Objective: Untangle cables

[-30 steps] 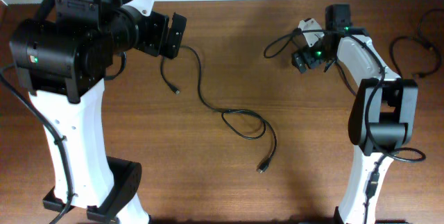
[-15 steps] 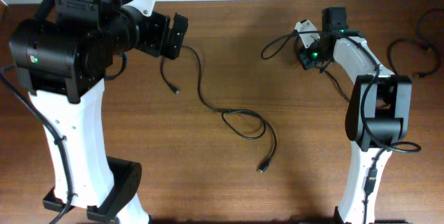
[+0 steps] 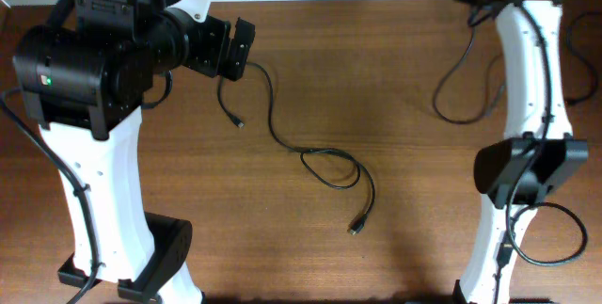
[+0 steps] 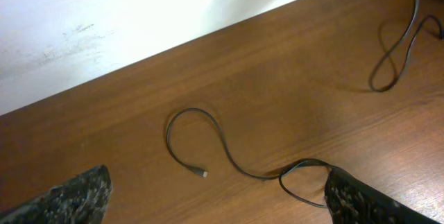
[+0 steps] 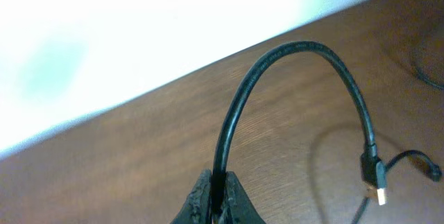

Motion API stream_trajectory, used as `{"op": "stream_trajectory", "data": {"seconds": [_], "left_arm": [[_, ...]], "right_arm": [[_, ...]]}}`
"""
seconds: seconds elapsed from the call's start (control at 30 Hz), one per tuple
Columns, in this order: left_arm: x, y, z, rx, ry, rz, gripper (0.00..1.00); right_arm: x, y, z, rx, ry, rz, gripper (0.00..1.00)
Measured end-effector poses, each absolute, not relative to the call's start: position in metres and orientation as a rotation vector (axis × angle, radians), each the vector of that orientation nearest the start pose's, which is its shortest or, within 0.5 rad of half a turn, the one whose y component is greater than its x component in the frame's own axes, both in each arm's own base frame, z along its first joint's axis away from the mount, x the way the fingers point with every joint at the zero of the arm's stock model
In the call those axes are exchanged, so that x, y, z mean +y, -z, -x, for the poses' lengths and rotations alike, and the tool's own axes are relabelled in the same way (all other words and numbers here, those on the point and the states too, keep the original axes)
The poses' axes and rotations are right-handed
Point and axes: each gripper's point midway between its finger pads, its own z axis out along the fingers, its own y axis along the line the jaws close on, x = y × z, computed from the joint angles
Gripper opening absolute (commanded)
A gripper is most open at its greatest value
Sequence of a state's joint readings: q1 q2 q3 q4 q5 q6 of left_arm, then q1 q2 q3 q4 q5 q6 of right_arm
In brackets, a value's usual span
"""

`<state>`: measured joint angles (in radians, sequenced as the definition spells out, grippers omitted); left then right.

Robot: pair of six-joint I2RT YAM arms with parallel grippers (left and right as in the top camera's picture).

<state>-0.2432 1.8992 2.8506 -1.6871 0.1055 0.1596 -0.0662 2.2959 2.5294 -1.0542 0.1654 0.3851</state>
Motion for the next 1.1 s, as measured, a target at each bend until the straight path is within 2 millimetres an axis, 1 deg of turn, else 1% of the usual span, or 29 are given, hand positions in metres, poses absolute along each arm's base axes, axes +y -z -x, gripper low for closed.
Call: {"op": "stream_trajectory", "data": {"seconds": [0.03,0.07,0.13,0.17,0.23,0.3,0.43,0.5,0.57,0.73,0.9,1.0,1.03,1.07,1.1], "left_arm": [[-0.109,-0.433,-0.365,2.249,0.165,-0.515,0.99],[-0.109,-0.433,-0.365,2.249,0.165,-0.515,0.99],[-0.109,-0.433,-0.365,2.249,0.164,-0.514,0.99],[-0.109,-0.433,-0.365,2.249,0.164,-0.514,0.99],[-0.109,-0.433,-0.364,2.249,0.165,-0.515,0.99],[-0.109,-0.433,-0.365,2.249,0.164,-0.514,0.99],[-0.109,-0.433,-0.365,2.249,0.164,-0.514,0.99],[-0.109,-0.433,-0.365,2.249,0.164,-0.514,0.99],[-0.109,-0.433,-0.364,2.249,0.165,-0.515,0.99],[-0.109,-0.433,-0.364,2.249,0.167,-0.516,0.99],[-0.110,-0.433,-0.364,2.249,0.167,-0.516,0.99],[-0.110,-0.433,-0.364,2.249,0.167,-0.516,0.99],[-0.110,-0.433,-0.364,2.249,0.167,-0.516,0.99],[-0.110,-0.433,-0.364,2.249,0.167,-0.516,0.99],[-0.110,-0.433,-0.364,2.249,0.167,-0.516,0.99]], "right_arm": [[-0.081,-0.247,-0.579,2.277,0.050,-0.694,0.04],[-0.090,-0.245,-0.577,2.265,0.050,-0.756,0.04],[-0.119,-0.232,-0.569,2.234,0.053,-0.940,0.04],[-0.129,-0.226,-0.565,2.225,0.055,-1.001,0.04],[-0.155,-0.206,-0.556,2.204,0.069,-1.158,0.04],[-0.176,-0.186,-0.546,2.187,0.085,-1.284,0.04],[-0.203,-0.146,-0.520,2.166,0.112,-1.512,0.04],[-0.208,-0.127,-0.507,2.171,0.129,-1.603,0.04],[-0.207,-0.107,-0.494,2.179,0.149,-1.691,0.04],[-0.191,-0.054,-0.459,2.183,0.200,-1.927,0.04],[-0.179,-0.021,-0.438,2.166,0.220,-2.070,0.04],[-0.174,-0.014,-0.432,2.166,0.233,-2.099,0.04],[-0.172,-0.012,-0.431,2.167,0.235,-2.102,0.13],[-0.170,-0.011,-0.430,2.173,0.238,-2.101,0.45],[-0.168,-0.010,-0.430,2.174,0.235,-2.107,0.87]]}}
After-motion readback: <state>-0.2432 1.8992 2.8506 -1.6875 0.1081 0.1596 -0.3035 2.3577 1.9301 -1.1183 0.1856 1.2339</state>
